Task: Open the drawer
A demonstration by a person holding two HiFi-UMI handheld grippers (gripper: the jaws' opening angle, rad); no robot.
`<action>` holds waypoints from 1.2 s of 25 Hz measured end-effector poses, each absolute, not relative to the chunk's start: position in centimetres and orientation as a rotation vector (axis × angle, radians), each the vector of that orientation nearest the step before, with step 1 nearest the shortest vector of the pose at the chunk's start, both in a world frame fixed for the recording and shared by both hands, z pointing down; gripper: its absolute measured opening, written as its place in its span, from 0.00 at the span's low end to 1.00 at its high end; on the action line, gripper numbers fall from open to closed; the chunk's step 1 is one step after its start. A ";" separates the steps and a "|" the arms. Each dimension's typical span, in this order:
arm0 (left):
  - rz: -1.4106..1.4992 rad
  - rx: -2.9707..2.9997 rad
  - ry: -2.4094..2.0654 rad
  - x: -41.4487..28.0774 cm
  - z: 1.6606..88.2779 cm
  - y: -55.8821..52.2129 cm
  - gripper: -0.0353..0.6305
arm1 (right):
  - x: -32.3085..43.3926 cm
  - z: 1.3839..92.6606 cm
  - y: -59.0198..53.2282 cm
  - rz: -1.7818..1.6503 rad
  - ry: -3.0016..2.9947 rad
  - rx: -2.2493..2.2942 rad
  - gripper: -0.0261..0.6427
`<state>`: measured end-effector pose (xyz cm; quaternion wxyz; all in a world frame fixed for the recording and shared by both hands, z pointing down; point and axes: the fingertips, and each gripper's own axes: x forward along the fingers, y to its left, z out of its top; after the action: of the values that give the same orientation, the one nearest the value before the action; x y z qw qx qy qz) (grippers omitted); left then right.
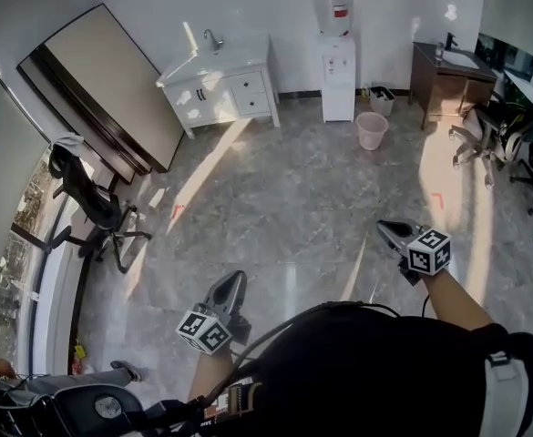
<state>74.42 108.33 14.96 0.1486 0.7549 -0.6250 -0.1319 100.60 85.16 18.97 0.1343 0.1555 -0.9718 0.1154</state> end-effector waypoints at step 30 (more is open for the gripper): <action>-0.445 1.921 -2.078 61.3 14.4 79.2 0.04 | 79.3 20.0 51.0 0.328 -2.848 0.030 0.04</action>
<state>61.35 79.17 14.37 0.1378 0.6643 -0.7184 -0.1539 79.26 50.98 20.01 0.1367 0.0104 -0.9841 0.1132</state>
